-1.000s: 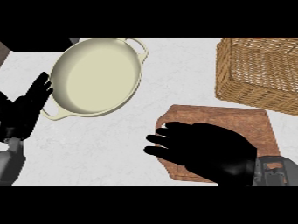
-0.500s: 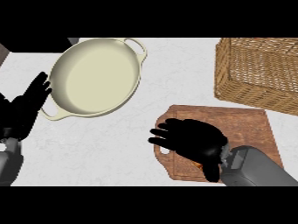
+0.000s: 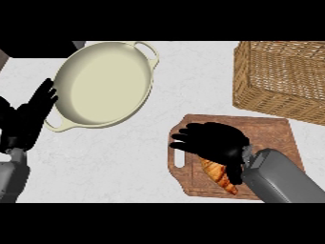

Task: Pick the croissant from the cutting board and place it in the basket

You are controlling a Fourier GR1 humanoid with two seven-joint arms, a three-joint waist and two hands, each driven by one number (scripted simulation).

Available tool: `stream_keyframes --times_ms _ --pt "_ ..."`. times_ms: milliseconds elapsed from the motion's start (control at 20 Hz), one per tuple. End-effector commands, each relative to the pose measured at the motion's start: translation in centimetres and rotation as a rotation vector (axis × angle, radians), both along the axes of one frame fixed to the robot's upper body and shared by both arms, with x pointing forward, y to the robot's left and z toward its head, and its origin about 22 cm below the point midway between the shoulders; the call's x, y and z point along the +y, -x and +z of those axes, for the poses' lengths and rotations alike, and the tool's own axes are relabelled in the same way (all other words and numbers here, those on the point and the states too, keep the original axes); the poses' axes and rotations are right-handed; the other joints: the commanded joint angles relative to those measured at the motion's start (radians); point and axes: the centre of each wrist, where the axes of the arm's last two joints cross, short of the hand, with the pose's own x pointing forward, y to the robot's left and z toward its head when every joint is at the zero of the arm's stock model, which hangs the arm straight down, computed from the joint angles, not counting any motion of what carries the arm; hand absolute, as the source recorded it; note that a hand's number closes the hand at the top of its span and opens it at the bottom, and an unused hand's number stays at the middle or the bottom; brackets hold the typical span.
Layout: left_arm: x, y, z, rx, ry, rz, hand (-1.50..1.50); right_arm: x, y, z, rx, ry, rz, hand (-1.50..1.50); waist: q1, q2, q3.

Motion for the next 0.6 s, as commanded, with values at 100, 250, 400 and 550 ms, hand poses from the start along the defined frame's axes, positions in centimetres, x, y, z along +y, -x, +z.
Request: stream_keyframes --times_ms 100,250,400,550 --pt "-0.1 1.9 -0.1 0.002 0.008 0.002 0.00 -2.1 0.3 0.5 0.068 -0.029 0.014 -1.50 0.000 -0.002 0.000" --pt "-1.4 0.0 -1.0 0.000 -0.014 0.017 0.00 -3.0 1.1 -1.6 0.063 -0.016 0.039 -1.50 -0.005 0.000 0.000" --pt "-0.8 1.9 -0.5 0.009 0.008 -0.025 0.00 -1.3 0.5 -0.9 0.076 -0.026 0.067 -1.50 0.002 -0.001 0.000" --pt "-0.9 -1.5 0.5 -0.009 -0.012 0.009 0.00 -2.0 3.0 -1.3 0.031 -0.010 0.063 -1.50 -0.008 -0.001 0.000"
